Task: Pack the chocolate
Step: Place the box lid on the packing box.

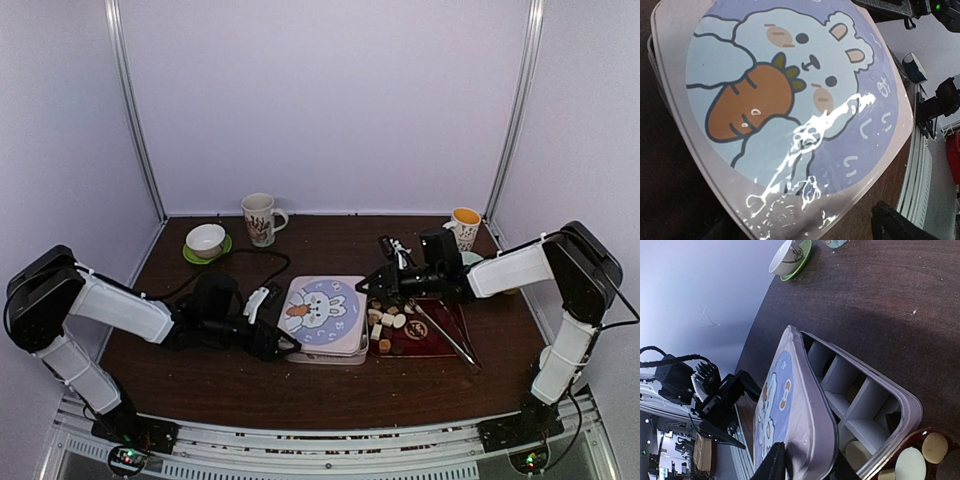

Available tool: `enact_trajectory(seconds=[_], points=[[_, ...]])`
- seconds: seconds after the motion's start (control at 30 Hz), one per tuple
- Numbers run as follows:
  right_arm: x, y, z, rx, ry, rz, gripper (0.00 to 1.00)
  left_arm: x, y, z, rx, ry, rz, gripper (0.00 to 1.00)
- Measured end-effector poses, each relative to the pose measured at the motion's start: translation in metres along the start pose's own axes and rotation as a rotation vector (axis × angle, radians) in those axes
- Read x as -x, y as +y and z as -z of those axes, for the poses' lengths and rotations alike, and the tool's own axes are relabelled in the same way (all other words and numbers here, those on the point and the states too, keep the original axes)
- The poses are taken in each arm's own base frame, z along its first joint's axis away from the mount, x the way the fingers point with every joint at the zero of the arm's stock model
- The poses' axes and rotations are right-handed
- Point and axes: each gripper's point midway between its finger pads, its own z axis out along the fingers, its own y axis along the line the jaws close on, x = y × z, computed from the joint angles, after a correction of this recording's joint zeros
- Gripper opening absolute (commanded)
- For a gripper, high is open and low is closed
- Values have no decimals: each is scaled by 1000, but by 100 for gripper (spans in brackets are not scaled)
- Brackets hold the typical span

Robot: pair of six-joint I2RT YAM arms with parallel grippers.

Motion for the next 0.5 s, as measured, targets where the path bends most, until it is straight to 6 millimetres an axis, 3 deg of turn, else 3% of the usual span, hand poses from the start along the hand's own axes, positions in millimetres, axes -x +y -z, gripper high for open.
enact_trajectory(seconds=[0.23, 0.4, 0.5], points=[[3, -8, 0, -91, 45, 37, 34, 10, -1, -1, 15, -14, -2, 96], [5, -15, 2, -154, 69, 64, 43, 10, 1, -1, 30, -12, 2, 96], [7, -29, 6, -231, 63, 84, 49, 7, 4, -1, 40, -1, 8, 96]])
